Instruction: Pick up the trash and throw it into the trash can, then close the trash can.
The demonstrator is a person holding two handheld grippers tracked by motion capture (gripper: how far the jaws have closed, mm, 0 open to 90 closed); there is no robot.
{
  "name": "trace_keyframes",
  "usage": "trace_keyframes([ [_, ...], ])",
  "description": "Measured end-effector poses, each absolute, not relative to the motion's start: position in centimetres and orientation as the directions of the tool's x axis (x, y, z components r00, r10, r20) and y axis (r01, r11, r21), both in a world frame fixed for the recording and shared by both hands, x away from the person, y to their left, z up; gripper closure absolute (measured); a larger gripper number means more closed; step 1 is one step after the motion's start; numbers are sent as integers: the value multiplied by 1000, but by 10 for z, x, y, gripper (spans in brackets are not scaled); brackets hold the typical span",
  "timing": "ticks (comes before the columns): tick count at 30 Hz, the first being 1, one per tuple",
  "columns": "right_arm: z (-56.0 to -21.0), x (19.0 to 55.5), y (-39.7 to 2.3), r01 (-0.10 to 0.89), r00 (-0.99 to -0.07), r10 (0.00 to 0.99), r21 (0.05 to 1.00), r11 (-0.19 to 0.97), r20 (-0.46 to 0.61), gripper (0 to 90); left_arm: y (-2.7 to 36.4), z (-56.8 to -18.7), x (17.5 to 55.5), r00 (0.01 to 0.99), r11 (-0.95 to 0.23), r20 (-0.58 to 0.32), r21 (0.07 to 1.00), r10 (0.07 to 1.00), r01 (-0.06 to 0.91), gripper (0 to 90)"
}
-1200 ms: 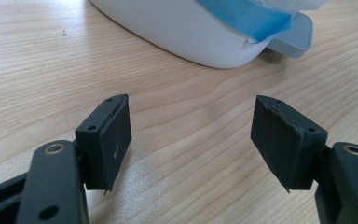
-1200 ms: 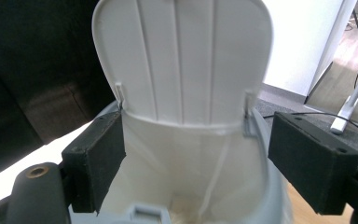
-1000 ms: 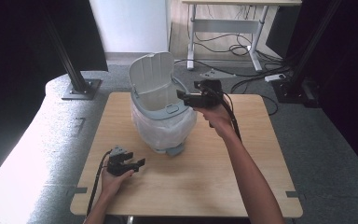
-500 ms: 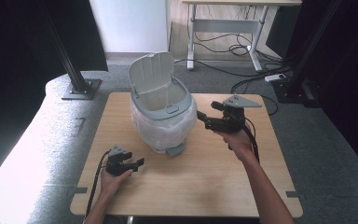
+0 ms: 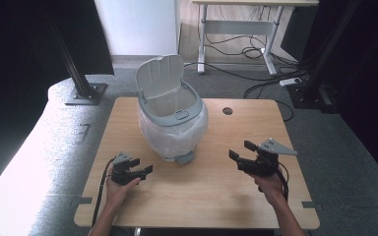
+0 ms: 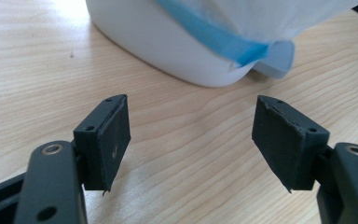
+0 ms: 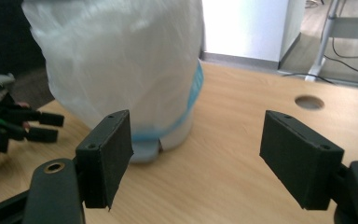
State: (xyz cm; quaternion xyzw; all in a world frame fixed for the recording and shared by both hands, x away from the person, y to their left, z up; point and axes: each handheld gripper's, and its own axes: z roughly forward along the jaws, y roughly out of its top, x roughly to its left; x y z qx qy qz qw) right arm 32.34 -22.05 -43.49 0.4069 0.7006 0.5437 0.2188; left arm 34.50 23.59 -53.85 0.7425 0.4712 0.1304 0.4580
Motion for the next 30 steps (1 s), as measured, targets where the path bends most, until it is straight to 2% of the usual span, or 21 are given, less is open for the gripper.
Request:
trace_keyframes([
  [11, -482, 307, -241, 375, -534, 828, 925, 53, 169, 259, 239, -521, 339, 526, -103, -250, 826, 813, 554, 244],
  [21, -490, 303, -251, 395, -514, 841, 917, 60, 167, 260, 235, -509, 335, 566, -150, -225, 829, 793, 539, 192],
  [30, -499, 299, -254, 419, -506, 841, 907, 46, 191, 271, 233, -495, 332, 591, -145, -243, 835, 769, 531, 170],
])
